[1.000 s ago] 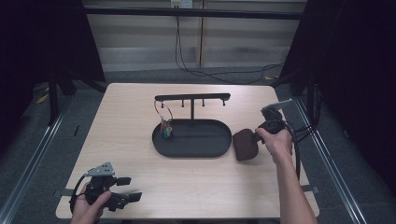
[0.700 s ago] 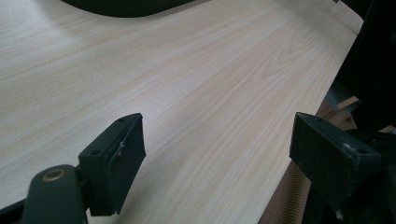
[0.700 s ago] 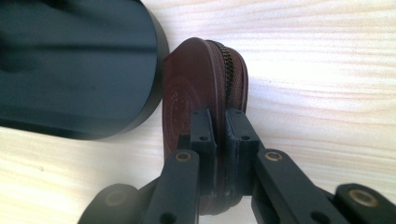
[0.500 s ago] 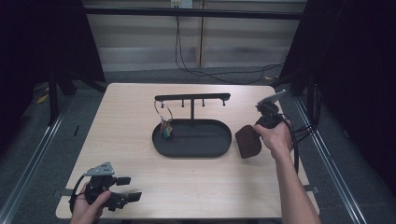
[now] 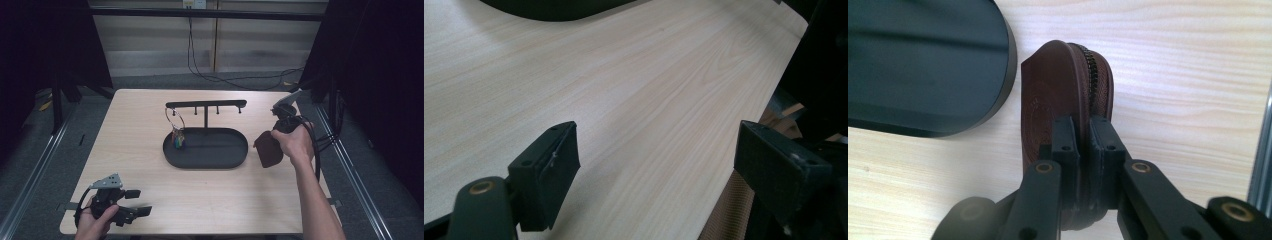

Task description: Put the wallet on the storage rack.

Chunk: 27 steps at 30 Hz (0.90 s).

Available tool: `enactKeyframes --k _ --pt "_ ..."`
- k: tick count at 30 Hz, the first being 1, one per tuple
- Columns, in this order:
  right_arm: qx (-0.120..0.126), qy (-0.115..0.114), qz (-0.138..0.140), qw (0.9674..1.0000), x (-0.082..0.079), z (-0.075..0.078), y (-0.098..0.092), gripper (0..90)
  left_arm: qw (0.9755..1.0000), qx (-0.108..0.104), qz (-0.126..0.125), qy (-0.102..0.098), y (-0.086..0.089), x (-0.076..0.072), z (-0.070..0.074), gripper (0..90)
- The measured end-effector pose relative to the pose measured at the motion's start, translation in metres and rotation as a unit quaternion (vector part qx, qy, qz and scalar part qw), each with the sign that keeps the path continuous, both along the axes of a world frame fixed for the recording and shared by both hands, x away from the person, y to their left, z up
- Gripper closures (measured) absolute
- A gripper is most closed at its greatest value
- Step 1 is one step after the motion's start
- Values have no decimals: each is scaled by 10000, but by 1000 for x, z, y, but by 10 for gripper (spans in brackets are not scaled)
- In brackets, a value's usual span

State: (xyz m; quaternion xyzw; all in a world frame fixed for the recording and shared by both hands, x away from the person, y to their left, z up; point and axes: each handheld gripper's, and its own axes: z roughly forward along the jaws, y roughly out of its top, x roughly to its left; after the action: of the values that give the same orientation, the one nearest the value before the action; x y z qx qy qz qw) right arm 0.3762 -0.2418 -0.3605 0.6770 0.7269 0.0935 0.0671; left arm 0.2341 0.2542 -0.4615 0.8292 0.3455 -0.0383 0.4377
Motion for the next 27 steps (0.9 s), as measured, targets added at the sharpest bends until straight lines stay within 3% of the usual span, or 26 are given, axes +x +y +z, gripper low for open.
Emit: enactKeyframes --k 3,14,27 --pt "-120 10 52 9999 2 5 2 832 10000 -21 -14 32 -1 1 0 181" --pt "-173 -126 82 9997 1 34 4 832 10000 -9 0 34 0 1 -1 178" --pt "-67 -218 304 9993 -1 43 17 831 10000 -3 4 38 0 1 -1 178"
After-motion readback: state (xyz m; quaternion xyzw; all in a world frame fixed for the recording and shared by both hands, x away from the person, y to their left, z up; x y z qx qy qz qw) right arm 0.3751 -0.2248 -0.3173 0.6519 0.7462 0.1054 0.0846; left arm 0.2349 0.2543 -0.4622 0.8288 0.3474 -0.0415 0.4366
